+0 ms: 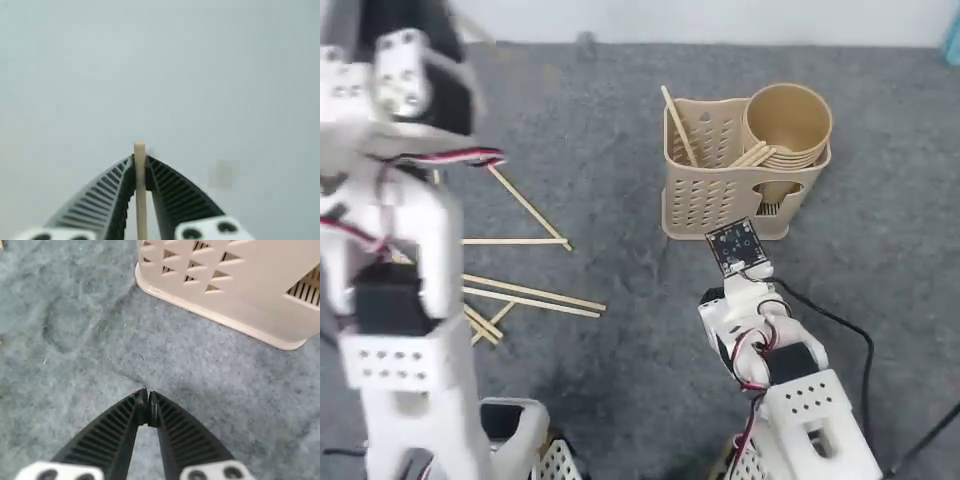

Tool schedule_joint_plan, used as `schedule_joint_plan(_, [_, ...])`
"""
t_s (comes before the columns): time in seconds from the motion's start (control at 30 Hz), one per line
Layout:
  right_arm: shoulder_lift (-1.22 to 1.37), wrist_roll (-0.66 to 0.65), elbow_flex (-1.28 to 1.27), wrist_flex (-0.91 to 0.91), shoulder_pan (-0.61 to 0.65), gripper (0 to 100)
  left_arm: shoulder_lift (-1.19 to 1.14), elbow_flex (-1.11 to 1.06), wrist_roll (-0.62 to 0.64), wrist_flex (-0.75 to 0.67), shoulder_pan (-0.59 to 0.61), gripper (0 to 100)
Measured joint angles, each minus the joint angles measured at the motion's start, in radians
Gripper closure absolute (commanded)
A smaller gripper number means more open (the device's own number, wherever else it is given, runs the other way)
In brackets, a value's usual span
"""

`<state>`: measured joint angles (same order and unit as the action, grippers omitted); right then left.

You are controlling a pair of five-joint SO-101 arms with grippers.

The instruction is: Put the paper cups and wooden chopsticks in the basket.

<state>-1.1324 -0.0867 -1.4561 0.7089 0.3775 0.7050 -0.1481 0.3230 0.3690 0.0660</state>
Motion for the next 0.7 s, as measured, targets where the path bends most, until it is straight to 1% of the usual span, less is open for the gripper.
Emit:
schedule_joint_plan(0.07, [0.0, 0.0, 0.0, 0.0, 0.0, 98.7, 0.0, -0.044, 0.0, -0.12, -0.066, 99])
schedule_joint_plan(0.1, [0.0, 0.0, 0.0, 0.0, 0.0, 98.7, 0.0, -0.057, 0.0, -0.155, -0.095, 99])
schedule_joint_plan(0.23, [0.0, 0.0, 0.0, 0.0, 0.0, 98.7, -0.026, -0.063, 0.002, -0.192, -0.203, 99])
schedule_joint_plan(0.37, [0.0, 0.0, 0.0, 0.0, 0.0, 98.7, -0.118, -0.069, 0.0, -0.239, -0.278, 99])
schedule_joint_plan(0.47, [0.0, -0.002, 0.0, 0.0, 0.0, 98.7, -0.204, -0.069, 0.0, -0.25, -0.305, 99])
schedule_joint_plan(0.57, [0.0, -0.037, 0.0, 0.0, 0.0, 98.7, -0.285, -0.074, 0.0, -0.267, -0.319, 99])
schedule_joint_plan(0.7, [0.0, -0.06, 0.0, 0.0, 0.0, 98.7, -0.359, -0.137, 0.0, -0.333, -0.321, 98])
